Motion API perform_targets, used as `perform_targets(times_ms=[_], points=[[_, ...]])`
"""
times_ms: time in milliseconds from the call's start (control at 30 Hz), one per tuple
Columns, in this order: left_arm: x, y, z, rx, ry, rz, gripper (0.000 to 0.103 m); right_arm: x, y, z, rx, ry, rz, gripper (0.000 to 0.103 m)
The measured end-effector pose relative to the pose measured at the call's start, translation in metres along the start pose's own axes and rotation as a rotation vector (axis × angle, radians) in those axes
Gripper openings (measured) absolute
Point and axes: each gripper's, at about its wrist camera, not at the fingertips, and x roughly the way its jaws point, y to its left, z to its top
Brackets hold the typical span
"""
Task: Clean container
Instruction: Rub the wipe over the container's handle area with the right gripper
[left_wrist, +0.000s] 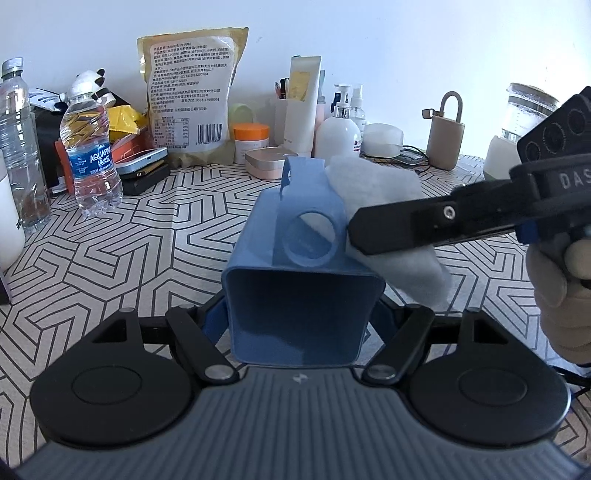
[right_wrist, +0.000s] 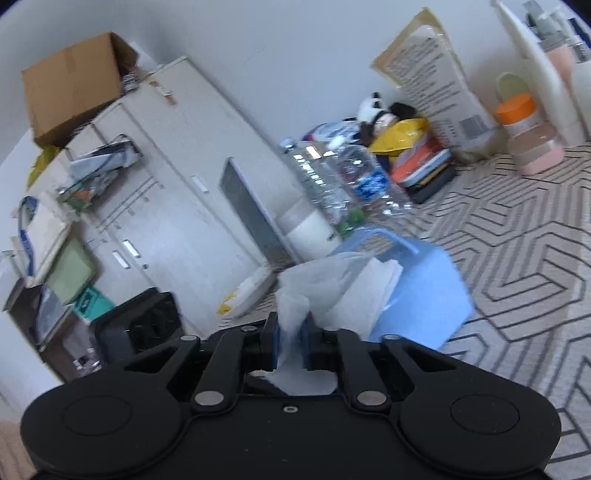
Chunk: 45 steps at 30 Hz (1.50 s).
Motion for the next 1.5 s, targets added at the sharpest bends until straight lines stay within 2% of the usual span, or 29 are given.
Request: perform_targets(times_ms=[233, 667, 800, 900, 967, 1267, 1400, 1500], points=[[0.000, 0.000, -0.001, 0.000, -0.003, -0.002, 0.075, -0.007, -0.006, 0.002, 0.013, -0.036, -0.057, 0.007], [-0.001, 0.000, -0.001, -0.002, -0.002, -0.003, 0.075, -0.008, -0.005, 0.003, -0.001, -0.045, -0.087, 0.007], [0.000, 0.001, -0.001, -0.002, -0.002, -0.004, 0.075, -0.008, -0.004, 0.002, -0.006, -0.037, -0.074, 0.007], [0.000, 0.001, -0.001, -0.005, 0.001, -0.002, 0.075, -0.001, 0.002, 0.000, -0.023, 0.013, 0.004, 0.007], [0.001, 0.002, -0.001, -0.003, 0.000, -0.003, 0.075, 0.004, 0.007, -0.002, -0.049, 0.032, 0.023, 0.007], [0.000, 0.004, -0.002, -0.001, -0.001, -0.006, 0.075, -0.009, -0.005, 0.003, -0.005, -0.030, -0.067, 0.006], [-0.002, 0.003, -0.002, -0.001, -0.001, -0.005, 0.075, -0.008, -0.004, 0.003, -0.012, -0.032, -0.071, 0.006], [-0.001, 0.004, -0.002, -0.002, 0.002, -0.004, 0.075, -0.006, -0.004, 0.001, -0.005, -0.014, -0.034, 0.006]])
